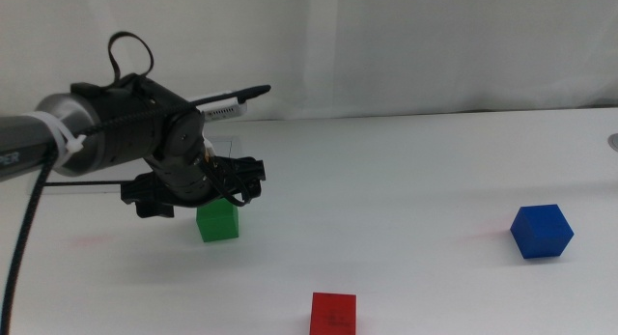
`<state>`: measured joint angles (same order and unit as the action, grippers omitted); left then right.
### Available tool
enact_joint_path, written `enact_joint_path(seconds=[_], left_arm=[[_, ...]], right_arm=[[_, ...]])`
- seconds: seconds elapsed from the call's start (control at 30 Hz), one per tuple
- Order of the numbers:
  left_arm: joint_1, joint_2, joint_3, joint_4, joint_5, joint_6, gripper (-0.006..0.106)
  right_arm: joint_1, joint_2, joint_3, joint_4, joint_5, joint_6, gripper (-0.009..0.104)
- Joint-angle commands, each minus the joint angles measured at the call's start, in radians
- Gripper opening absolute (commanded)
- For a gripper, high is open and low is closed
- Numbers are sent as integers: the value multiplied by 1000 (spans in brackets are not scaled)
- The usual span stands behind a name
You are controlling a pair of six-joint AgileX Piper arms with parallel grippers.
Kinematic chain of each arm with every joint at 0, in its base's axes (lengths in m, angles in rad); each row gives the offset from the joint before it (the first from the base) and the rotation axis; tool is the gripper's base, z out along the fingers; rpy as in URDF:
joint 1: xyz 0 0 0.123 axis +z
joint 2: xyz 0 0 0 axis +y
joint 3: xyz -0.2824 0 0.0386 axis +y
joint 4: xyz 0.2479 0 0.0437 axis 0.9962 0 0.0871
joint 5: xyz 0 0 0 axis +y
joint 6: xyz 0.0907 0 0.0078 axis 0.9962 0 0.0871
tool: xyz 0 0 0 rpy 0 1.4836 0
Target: Stack red cubes first, then green, then blue cubes in a specific spot.
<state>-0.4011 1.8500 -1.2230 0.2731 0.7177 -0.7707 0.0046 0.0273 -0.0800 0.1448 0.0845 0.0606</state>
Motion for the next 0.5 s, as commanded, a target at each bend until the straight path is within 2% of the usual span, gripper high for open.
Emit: enact_joint_path(seconds=[0.0,0.47], left_arm=[[5,17,-1,-9,-16,0,91],[4,97,-1,-21,-81,0,91]], right_arm=[[4,-4,3,-6,-8,-4,98],[4,-4,3,-6,-8,-4,98]])
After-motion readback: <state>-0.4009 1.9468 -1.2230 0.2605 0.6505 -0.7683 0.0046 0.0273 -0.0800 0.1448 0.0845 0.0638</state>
